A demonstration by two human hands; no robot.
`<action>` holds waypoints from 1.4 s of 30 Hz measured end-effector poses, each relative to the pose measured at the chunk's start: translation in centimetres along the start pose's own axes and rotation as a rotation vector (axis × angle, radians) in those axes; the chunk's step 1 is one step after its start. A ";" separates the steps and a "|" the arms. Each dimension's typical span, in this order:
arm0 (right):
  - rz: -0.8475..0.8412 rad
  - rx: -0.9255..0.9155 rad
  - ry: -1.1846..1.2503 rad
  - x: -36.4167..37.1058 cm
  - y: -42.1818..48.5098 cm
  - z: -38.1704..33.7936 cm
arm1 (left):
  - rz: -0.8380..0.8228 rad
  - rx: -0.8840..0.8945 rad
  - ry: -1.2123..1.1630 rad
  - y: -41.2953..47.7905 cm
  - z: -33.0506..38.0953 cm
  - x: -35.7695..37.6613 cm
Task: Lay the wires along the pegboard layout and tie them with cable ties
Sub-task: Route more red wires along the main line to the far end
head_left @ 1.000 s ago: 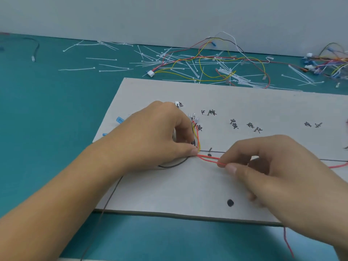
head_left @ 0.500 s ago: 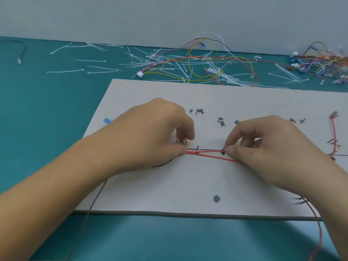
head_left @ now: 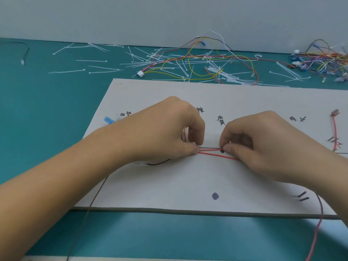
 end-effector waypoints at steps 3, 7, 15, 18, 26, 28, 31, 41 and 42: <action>0.010 -0.064 -0.042 0.1 -0.1 -0.6 | -0.013 -0.023 -0.040 0.3 0.0 0.3; 0.019 -0.076 -0.062 0.3 -0.3 -1.0 | -0.008 -0.042 -0.036 0.5 0.0 0.5; -0.033 -0.156 -0.046 1.2 2.3 -4.4 | 0.005 -0.054 0.016 -2.1 -1.9 -1.4; -0.023 -0.198 -0.042 1.8 3.8 -6.4 | 0.022 -0.092 0.011 -4.0 -3.6 -2.8; 0.020 -0.124 0.117 3.1 6.1 -9.0 | 0.101 -0.220 0.065 -8.8 -6.6 -4.6; 0.016 -0.078 0.152 3.3 5.8 -8.9 | 0.107 -0.224 0.087 -9.2 -6.8 -4.4; 0.001 -0.003 0.179 3.8 5.1 -8.4 | 0.096 -0.217 0.128 -9.1 -7.1 -4.2; -0.075 0.162 0.311 3.0 4.3 -5.8 | 0.099 -0.186 0.211 -5.6 -4.9 -3.2; -0.084 0.174 0.314 3.1 4.3 -5.7 | 0.087 -0.172 0.188 -5.1 -4.3 -3.0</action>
Point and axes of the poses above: each hand's wrist, its own y-axis towards the middle knuckle, its own x-axis out of the palm, z = x × y, the point moved 6 cm from there along y, towards the middle knuckle, and after that the axes turned 4 degrees about -y, right-handed, at the moved point
